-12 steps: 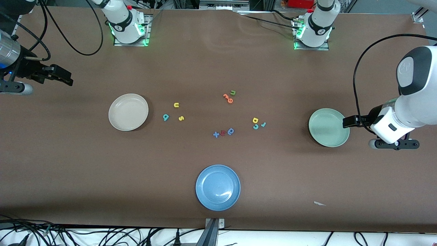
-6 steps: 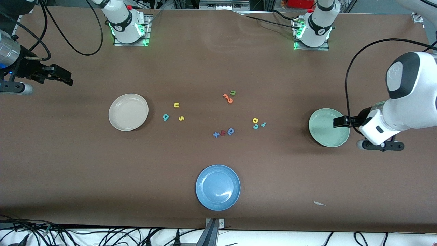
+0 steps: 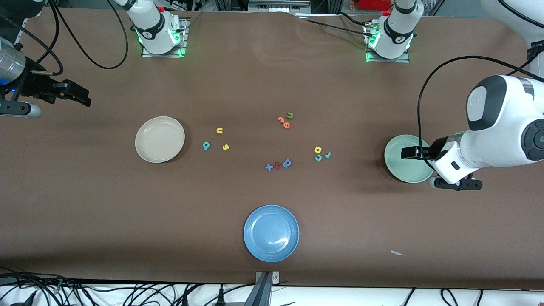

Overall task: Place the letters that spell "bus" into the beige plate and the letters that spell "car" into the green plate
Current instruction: 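Move the left gripper from the green plate toward the letters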

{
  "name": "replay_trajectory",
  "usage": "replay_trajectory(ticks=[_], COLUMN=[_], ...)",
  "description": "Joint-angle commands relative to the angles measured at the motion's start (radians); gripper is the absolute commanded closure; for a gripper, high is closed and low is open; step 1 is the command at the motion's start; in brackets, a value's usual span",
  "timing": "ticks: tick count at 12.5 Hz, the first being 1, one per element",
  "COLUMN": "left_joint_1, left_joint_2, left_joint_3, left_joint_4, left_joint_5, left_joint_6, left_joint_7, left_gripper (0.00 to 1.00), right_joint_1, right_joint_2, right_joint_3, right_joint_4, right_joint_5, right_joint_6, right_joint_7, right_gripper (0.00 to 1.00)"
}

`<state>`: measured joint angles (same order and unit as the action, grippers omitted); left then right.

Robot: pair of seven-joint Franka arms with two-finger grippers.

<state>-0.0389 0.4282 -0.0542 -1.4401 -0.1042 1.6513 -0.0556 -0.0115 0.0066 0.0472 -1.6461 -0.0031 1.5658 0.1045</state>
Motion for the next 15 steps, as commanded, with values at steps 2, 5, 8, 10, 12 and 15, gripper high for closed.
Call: replay_trajectory(ticks=[2,5,8,10,12,15], left_joint_1=[-0.003,-0.018,-0.073,-0.122,-0.189,-0.292], left_joint_2=[-0.008,-0.006,-0.003,-0.003,-0.003,0.018], left_joint_3=[0.004,0.002,0.002,0.002,0.002,0.002], left_joint_4=[-0.005,-0.008,-0.04,-0.084,-0.156,-0.247], left_joint_5=[0.014,0.012,-0.002,-0.005,-0.005,-0.005], left_joint_6=[0.005,0.005,0.013,0.076,0.163,0.33], left_joint_7=[-0.003,-0.021,-0.127,-0.22,-0.34,-0.53], left_gripper=[0.0,0.01,0.01,0.01,0.01,0.01], right_joint_1=[-0.002,-0.002,-0.002,-0.002,-0.002,-0.002], right_joint_2=[-0.008,-0.008,-0.008,-0.008,-0.008,-0.008], right_joint_3=[0.005,0.005,0.005,0.005,0.005,0.005], right_joint_4=[0.008,0.006,0.006,0.008,0.008,0.008], right_joint_5=[-0.006,-0.006,-0.006,-0.006,-0.006,-0.005], right_joint_6=[-0.017,-0.017,-0.018,-0.023,-0.026,-0.027], right_joint_7=[-0.008,-0.008,-0.009,-0.008,-0.008,-0.009], right_gripper=[0.0,0.0,0.0,0.0,0.0,0.0])
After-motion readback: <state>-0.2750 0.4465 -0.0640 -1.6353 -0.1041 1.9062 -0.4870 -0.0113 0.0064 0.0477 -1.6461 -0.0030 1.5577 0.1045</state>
